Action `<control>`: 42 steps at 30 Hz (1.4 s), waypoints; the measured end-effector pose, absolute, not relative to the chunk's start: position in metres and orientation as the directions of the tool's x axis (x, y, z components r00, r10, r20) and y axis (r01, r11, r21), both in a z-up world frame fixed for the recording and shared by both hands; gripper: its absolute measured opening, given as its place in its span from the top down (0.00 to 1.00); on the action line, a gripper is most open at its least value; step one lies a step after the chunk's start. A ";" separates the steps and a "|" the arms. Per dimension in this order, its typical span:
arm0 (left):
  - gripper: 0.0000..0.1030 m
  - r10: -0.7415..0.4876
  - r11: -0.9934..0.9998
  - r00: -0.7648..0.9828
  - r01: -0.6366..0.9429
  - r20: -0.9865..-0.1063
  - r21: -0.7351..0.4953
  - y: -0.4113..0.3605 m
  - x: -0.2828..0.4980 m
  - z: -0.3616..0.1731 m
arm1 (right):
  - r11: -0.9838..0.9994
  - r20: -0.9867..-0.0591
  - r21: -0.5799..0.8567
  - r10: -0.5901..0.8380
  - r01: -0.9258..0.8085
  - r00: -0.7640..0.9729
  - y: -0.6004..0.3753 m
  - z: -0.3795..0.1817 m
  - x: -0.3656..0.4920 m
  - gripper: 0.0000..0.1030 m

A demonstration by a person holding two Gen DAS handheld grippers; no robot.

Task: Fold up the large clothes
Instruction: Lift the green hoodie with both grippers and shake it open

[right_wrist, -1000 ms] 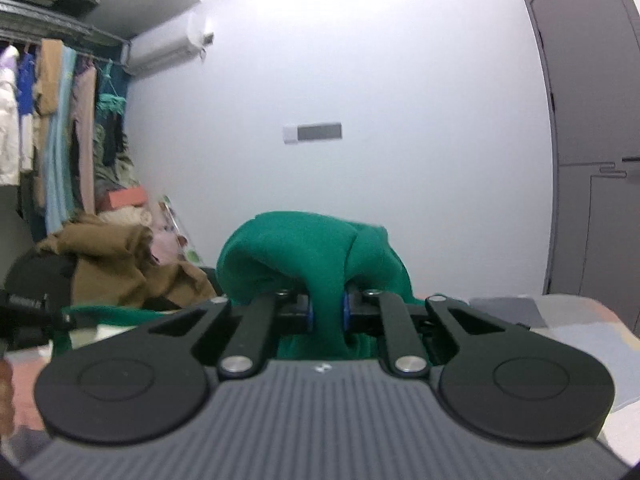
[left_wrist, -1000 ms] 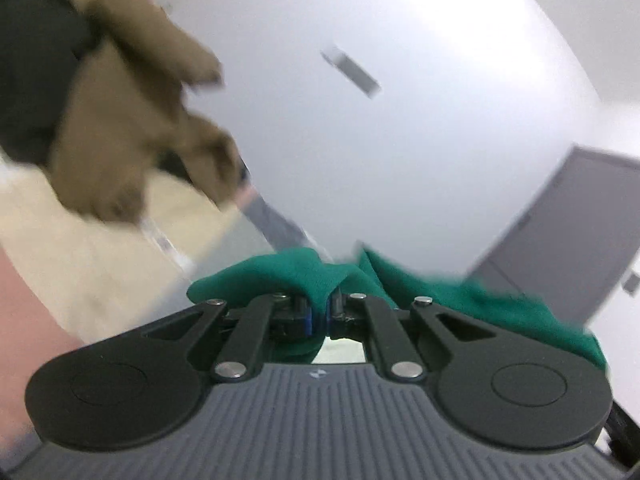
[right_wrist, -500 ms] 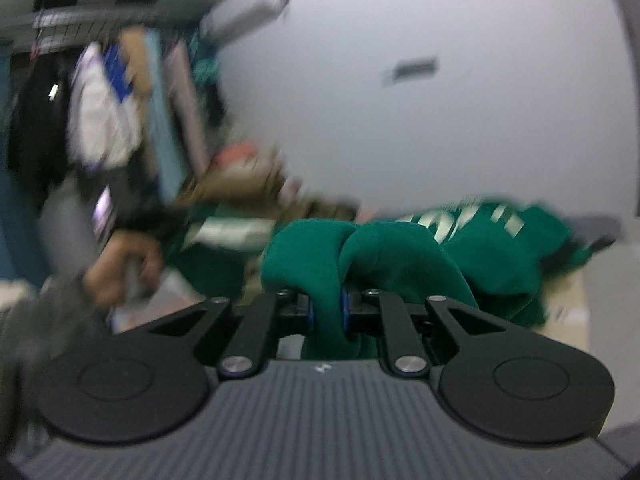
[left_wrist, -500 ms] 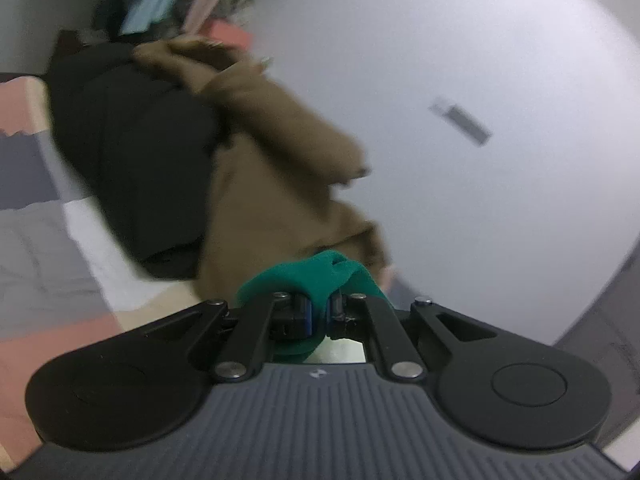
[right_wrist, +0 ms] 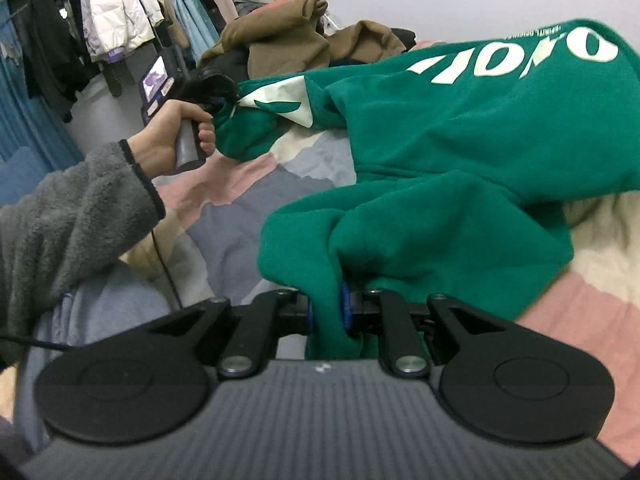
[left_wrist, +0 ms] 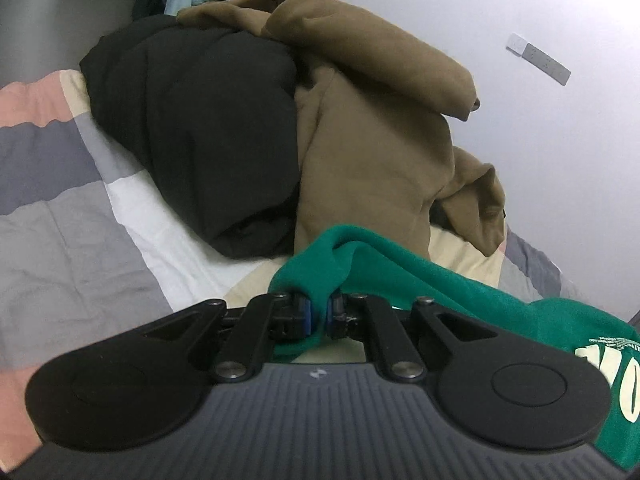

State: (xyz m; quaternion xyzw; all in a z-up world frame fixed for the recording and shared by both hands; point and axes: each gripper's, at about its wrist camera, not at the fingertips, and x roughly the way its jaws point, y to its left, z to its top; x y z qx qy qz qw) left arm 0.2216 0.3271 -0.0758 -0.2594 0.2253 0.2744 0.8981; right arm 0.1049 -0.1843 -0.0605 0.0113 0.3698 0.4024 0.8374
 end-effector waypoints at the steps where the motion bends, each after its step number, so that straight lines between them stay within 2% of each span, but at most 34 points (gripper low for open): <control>1: 0.93 0.376 0.719 0.747 -0.609 -0.549 -0.336 0.327 0.222 -0.075 | 0.673 -0.609 0.323 0.686 -0.665 0.398 -0.186 -0.061 0.105 0.84; 3: 0.90 0.373 0.726 0.748 -0.604 -0.549 -0.329 0.325 0.221 -0.072 | 0.670 -0.602 0.333 0.693 -0.664 0.397 -0.191 -0.059 0.099 0.82; 5: 0.80 0.362 0.730 0.752 -0.596 -0.551 -0.334 0.321 0.216 -0.067 | 0.664 -0.593 0.338 0.700 -0.667 0.397 -0.194 -0.059 0.096 0.73; 6: 0.61 0.355 0.732 0.757 -0.590 -0.549 -0.340 0.321 0.215 -0.063 | 0.655 -0.586 0.342 0.709 -0.673 0.392 -0.194 -0.060 0.096 0.64; 7: 0.33 0.356 0.732 0.759 -0.589 -0.546 -0.342 0.318 0.211 -0.059 | 0.646 -0.577 0.350 0.719 -0.678 0.387 -0.195 -0.057 0.093 0.51; 8: 0.24 0.383 0.724 0.747 -0.608 -0.543 -0.326 0.314 0.205 -0.054 | 0.634 -0.563 0.361 0.733 -0.684 0.382 -0.196 -0.055 0.089 0.44; 9: 0.21 0.432 0.713 0.733 -0.634 -0.525 -0.299 0.307 0.197 -0.047 | 0.624 -0.553 0.369 0.743 -0.689 0.377 -0.197 -0.053 0.088 0.32; 10: 0.21 0.456 0.717 0.738 -0.636 -0.497 -0.285 0.300 0.188 -0.041 | 0.618 -0.542 0.376 0.751 -0.691 0.377 -0.199 -0.051 0.085 0.25; 12: 0.19 0.449 0.733 0.764 -0.612 -0.463 -0.298 0.289 0.171 -0.031 | 0.626 -0.528 0.378 0.751 -0.682 0.397 -0.203 -0.046 0.080 0.23; 16: 0.19 0.353 0.757 0.831 -0.524 -0.430 -0.391 0.265 0.147 -0.020 | 0.673 -0.494 0.390 0.729 -0.629 0.474 -0.219 -0.037 0.078 0.23; 21: 0.19 0.132 0.795 0.885 -0.364 -0.447 -0.485 0.219 0.157 -0.029 | 0.744 -0.465 0.481 0.665 -0.464 0.585 -0.257 -0.031 0.095 0.22; 25: 0.19 0.000 0.835 0.869 -0.272 -0.495 -0.478 0.179 0.183 -0.049 | 0.785 -0.501 0.533 0.593 -0.315 0.631 -0.277 -0.032 0.121 0.22; 28: 0.19 -0.116 0.828 0.853 -0.200 -0.508 -0.524 0.160 0.202 -0.064 | 0.799 -0.532 0.554 0.557 -0.235 0.637 -0.286 -0.039 0.147 0.22; 33: 0.21 -0.257 0.765 0.833 -0.135 -0.490 -0.630 0.145 0.228 -0.091 | 0.758 -0.565 0.645 0.558 -0.097 0.608 -0.297 -0.061 0.206 0.22; 36: 0.21 -0.331 0.717 0.822 -0.100 -0.464 -0.690 0.142 0.248 -0.106 | 0.721 -0.553 0.690 0.579 -0.060 0.598 -0.296 -0.076 0.236 0.27; 38: 0.29 -0.369 0.695 0.815 -0.078 -0.448 -0.715 0.139 0.260 -0.115 | 0.724 -0.549 0.685 0.584 -0.078 0.598 -0.291 -0.084 0.248 0.32; 41: 0.51 -0.376 0.708 0.800 -0.079 -0.468 -0.702 0.133 0.274 -0.126 | 0.718 -0.535 0.688 0.600 -0.106 0.594 -0.290 -0.094 0.262 0.49; 42: 0.64 -0.376 0.711 0.795 -0.081 -0.475 -0.699 0.131 0.277 -0.129 | 0.714 -0.533 0.692 0.607 -0.109 0.589 -0.291 -0.095 0.266 0.59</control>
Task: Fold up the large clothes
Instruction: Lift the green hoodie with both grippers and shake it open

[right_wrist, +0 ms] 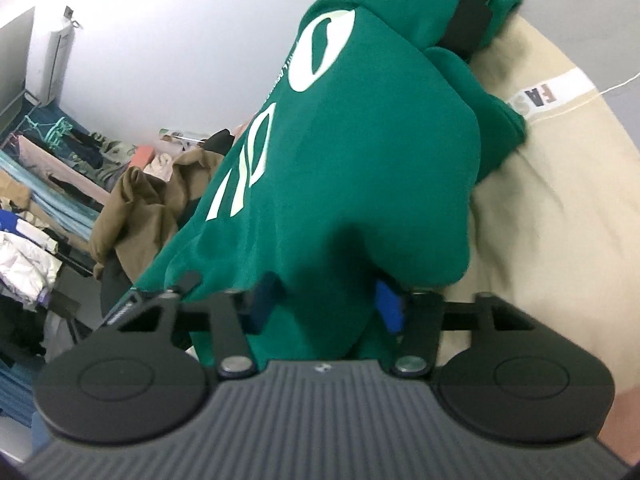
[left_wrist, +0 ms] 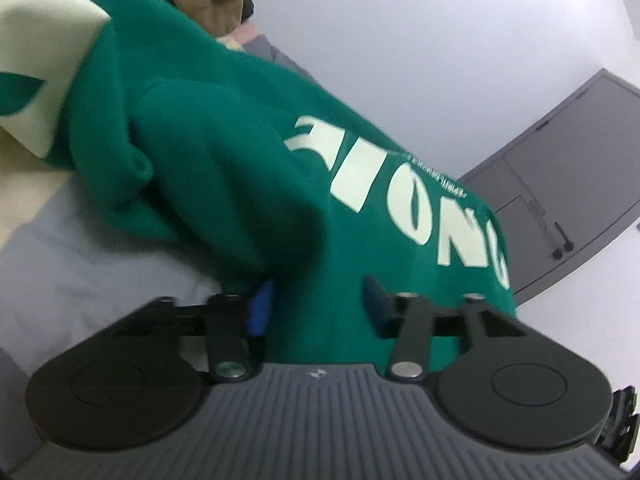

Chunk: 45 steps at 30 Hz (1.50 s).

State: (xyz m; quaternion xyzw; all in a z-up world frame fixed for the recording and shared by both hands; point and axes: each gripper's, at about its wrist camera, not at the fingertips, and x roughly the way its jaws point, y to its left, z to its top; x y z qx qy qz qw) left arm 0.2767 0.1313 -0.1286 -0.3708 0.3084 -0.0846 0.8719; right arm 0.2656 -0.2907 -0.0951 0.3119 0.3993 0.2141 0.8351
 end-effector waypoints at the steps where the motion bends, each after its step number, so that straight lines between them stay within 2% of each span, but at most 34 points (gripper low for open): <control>1: 0.75 -0.376 0.713 0.795 -0.079 -0.476 -0.697 0.130 0.278 -0.131 | 0.711 -0.530 0.693 0.611 -0.114 0.587 -0.291 -0.096 0.269 0.69; 3: 0.86 -0.386 0.713 0.801 -0.056 -0.458 -0.699 0.128 0.277 -0.129 | 0.705 -0.512 0.696 0.618 -0.133 0.597 -0.295 -0.094 0.273 0.79; 7: 0.93 -0.430 0.687 0.817 0.019 -0.385 -0.727 0.125 0.266 -0.113 | 0.729 -0.470 0.646 0.614 -0.226 0.635 -0.297 -0.078 0.270 0.89; 11: 0.95 -0.482 0.681 0.820 0.130 -0.308 -0.721 0.116 0.243 -0.088 | 0.723 -0.390 0.622 0.619 -0.301 0.682 -0.304 -0.058 0.260 0.91; 20: 0.95 -0.573 0.617 0.791 0.247 -0.212 -0.747 0.122 0.176 -0.055 | 0.693 -0.262 0.627 0.617 -0.356 0.742 -0.337 -0.023 0.201 0.94; 23: 0.95 -0.572 0.632 0.783 0.231 -0.245 -0.740 0.120 0.159 -0.052 | 0.688 -0.263 0.644 0.611 -0.336 0.746 -0.343 -0.019 0.176 0.94; 30: 0.94 -0.548 0.669 0.738 0.104 -0.394 -0.736 0.115 0.162 -0.077 | 0.703 -0.387 0.688 0.563 -0.177 0.731 -0.343 -0.040 0.170 0.90; 32: 0.86 -0.551 0.666 0.721 0.074 -0.421 -0.743 0.114 0.166 -0.083 | 0.701 -0.415 0.699 0.561 -0.144 0.717 -0.343 -0.046 0.176 0.87; 33: 0.61 -0.547 0.666 0.710 0.049 -0.443 -0.744 0.112 0.171 -0.089 | 0.695 -0.421 0.707 0.566 -0.135 0.709 -0.343 -0.049 0.178 0.74; 34: 0.33 -0.540 0.667 0.699 0.016 -0.468 -0.745 0.113 0.174 -0.093 | 0.690 -0.426 0.713 0.568 -0.125 0.704 -0.343 -0.052 0.181 0.48; 36: 0.30 -0.536 0.652 0.694 -0.020 -0.480 -0.758 0.116 0.178 -0.103 | 0.662 -0.421 0.743 0.579 -0.101 0.698 -0.343 -0.059 0.185 0.15; 42: 0.30 -0.585 0.555 0.690 -0.041 -0.426 -0.831 0.123 0.201 -0.127 | 0.682 -0.471 0.727 0.580 -0.081 0.665 -0.328 -0.075 0.207 0.16; 44: 0.31 -0.587 0.543 0.702 -0.028 -0.403 -0.839 0.121 0.207 -0.130 | 0.685 -0.471 0.722 0.588 -0.096 0.658 -0.322 -0.078 0.217 0.24; 45: 0.34 -0.595 0.535 0.702 -0.017 -0.391 -0.844 0.120 0.212 -0.133 | 0.692 -0.470 0.713 0.592 -0.113 0.655 -0.317 -0.078 0.223 0.32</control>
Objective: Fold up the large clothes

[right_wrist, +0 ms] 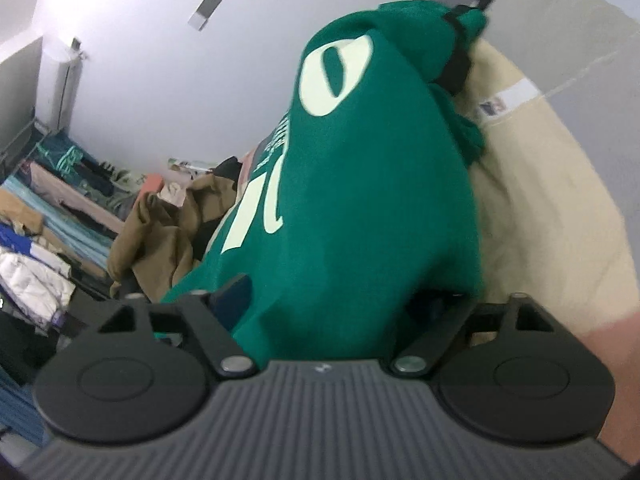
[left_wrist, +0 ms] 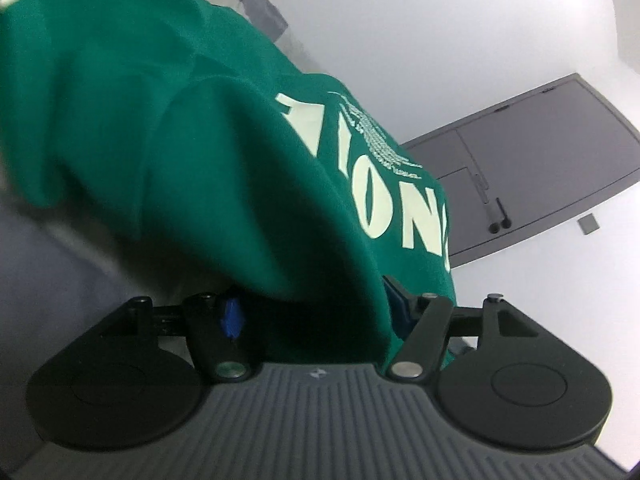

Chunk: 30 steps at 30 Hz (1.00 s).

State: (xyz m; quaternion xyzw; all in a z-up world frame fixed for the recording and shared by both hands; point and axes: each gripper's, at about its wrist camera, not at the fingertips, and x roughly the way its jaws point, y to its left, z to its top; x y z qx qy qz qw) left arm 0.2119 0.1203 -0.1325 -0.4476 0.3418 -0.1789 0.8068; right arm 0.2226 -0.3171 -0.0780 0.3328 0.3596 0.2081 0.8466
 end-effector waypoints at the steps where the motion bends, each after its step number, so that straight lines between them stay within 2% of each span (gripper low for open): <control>1: 0.45 -0.600 0.532 0.704 -0.004 -0.380 -0.847 0.119 0.215 -0.133 | 0.702 -0.471 0.699 0.593 -0.134 0.653 -0.312 -0.078 0.226 0.45; 2: 0.51 -0.604 0.536 0.703 0.012 -0.374 -0.844 0.118 0.217 -0.132 | 0.720 -0.474 0.675 0.591 -0.161 0.652 -0.307 -0.077 0.229 0.52; 3: 0.62 -0.608 0.539 0.704 0.027 -0.368 -0.842 0.118 0.223 -0.133 | 0.742 -0.482 0.644 0.581 -0.185 0.655 -0.301 -0.076 0.230 0.68; 4: 0.72 -0.607 0.545 0.708 0.040 -0.362 -0.837 0.116 0.217 -0.129 | 0.759 -0.485 0.617 0.575 -0.209 0.659 -0.297 -0.074 0.230 0.80; 7: 0.82 -0.584 0.569 0.749 0.104 -0.312 -0.816 0.117 0.194 -0.114 | 0.774 -0.462 0.575 0.574 -0.265 0.676 -0.292 -0.065 0.223 0.85; 12: 0.85 -0.553 0.585 0.811 0.211 -0.194 -0.783 0.131 0.150 -0.073 | 0.772 -0.356 0.526 0.582 -0.358 0.731 -0.299 -0.034 0.190 0.86; 15: 0.85 -0.527 0.636 0.839 0.284 -0.135 -0.717 0.133 0.120 -0.038 | 0.787 -0.281 0.430 0.583 -0.443 0.762 -0.298 0.000 0.157 0.87; 18: 0.86 -0.519 0.610 0.855 0.348 -0.027 -0.712 0.136 0.099 0.003 | 0.791 -0.207 0.353 0.588 -0.501 0.782 -0.293 0.041 0.132 0.87; 26: 0.86 -0.480 0.654 0.868 0.448 0.124 -0.609 0.138 0.049 0.138 | 0.789 -0.071 0.191 0.605 -0.584 0.793 -0.287 0.188 0.094 0.87; 30: 0.86 -0.478 0.689 0.855 0.507 0.200 -0.518 0.136 0.024 0.218 | 0.770 0.014 0.143 0.627 -0.622 0.779 -0.289 0.264 0.078 0.87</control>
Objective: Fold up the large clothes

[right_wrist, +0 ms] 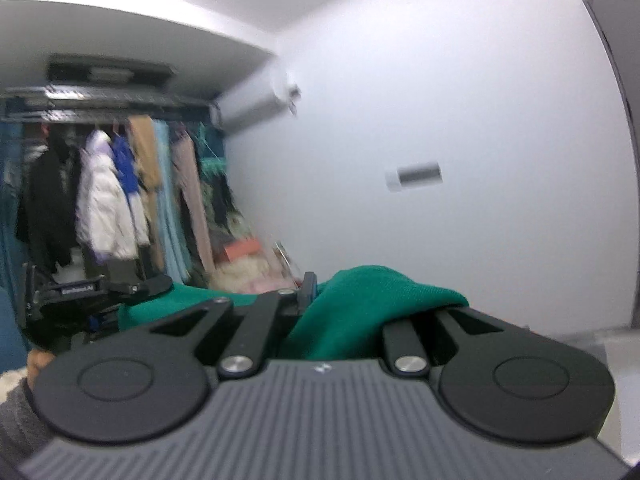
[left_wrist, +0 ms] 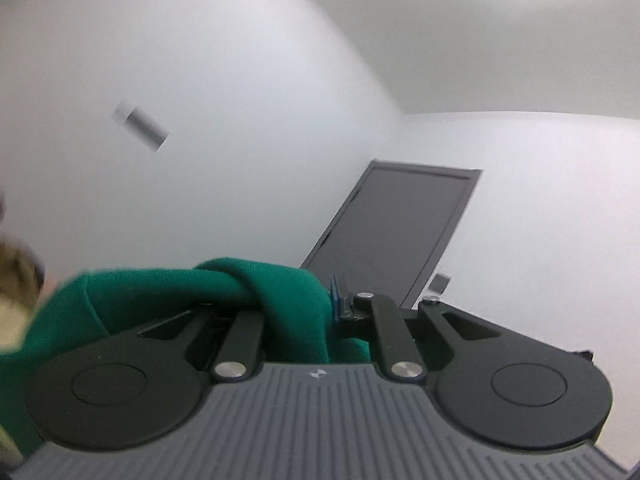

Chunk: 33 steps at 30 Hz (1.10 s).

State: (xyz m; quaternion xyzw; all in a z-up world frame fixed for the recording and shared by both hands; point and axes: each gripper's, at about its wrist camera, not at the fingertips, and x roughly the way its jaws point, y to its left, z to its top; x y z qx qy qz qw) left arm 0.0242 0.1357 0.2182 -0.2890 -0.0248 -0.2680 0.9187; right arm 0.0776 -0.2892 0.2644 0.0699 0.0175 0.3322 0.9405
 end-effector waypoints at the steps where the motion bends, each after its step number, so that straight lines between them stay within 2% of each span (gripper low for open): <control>1: 0.86 -0.482 0.697 0.849 0.522 0.219 -0.491 0.132 0.018 0.239 | 0.768 0.039 0.129 0.629 -0.628 0.777 -0.290 0.282 0.073 0.87; 4: 0.86 -0.486 0.722 0.837 0.547 0.251 -0.424 0.124 0.006 0.295 | 0.754 0.107 0.125 0.636 -0.645 0.764 -0.297 0.334 0.065 0.87; 7: 0.86 -0.482 0.750 0.837 0.547 0.260 -0.373 0.116 0.007 0.342 | 0.753 0.138 0.136 0.629 -0.644 0.765 -0.302 0.379 0.069 0.87; 10: 0.86 -0.458 0.788 0.854 0.518 0.246 -0.333 0.108 0.023 0.366 | 0.767 0.138 0.142 0.610 -0.626 0.780 -0.300 0.406 0.088 0.87; 13: 0.86 -0.425 0.815 0.886 0.464 0.188 -0.346 0.108 0.063 0.366 | 0.790 0.090 0.141 0.590 -0.596 0.803 -0.291 0.404 0.126 0.87; 18: 0.86 -0.348 0.871 0.937 0.333 0.026 -0.362 0.107 0.166 0.318 | 0.826 -0.049 0.175 0.551 -0.536 0.833 -0.273 0.348 0.204 0.87; 24: 0.86 -0.285 0.891 0.955 0.233 -0.081 -0.389 0.129 0.281 0.239 | 0.850 -0.105 0.193 0.514 -0.489 0.851 -0.246 0.271 0.295 0.87; 33: 0.86 -0.236 0.905 0.944 0.126 -0.233 -0.405 0.171 0.450 0.073 | 0.897 -0.194 0.160 0.437 -0.411 0.878 -0.203 0.119 0.444 0.87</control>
